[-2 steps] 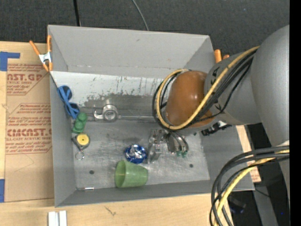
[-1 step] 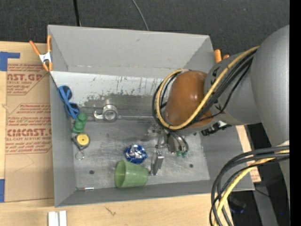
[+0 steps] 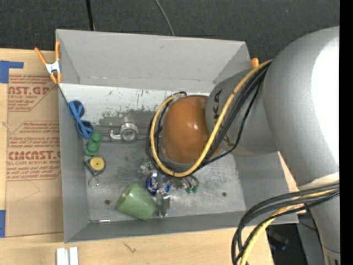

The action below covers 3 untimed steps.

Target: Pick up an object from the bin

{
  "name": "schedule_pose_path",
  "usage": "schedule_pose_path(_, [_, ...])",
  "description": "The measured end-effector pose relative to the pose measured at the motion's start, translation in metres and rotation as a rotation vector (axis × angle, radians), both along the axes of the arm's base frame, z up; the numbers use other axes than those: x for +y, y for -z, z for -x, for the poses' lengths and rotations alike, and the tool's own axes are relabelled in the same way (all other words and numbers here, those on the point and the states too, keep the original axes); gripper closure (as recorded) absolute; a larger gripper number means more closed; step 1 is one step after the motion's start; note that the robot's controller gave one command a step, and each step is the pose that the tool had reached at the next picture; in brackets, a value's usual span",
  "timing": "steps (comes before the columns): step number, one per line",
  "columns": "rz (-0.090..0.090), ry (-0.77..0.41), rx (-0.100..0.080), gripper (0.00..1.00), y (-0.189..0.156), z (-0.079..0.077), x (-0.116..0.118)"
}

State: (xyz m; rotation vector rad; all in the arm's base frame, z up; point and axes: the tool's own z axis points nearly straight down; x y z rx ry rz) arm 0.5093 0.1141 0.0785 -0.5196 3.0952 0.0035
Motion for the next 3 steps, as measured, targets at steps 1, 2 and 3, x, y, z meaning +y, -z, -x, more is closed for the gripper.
schedule_pose_path(1, [-0.004,-0.048,-0.011,0.00,0.004,-0.002,-0.036])
schedule_pose_path(2, [-0.005,-0.048,-0.016,1.00,0.003,-0.003,-0.035])
schedule_pose_path(3, [0.002,-0.085,-0.007,1.00,-0.145,0.005,-0.044])
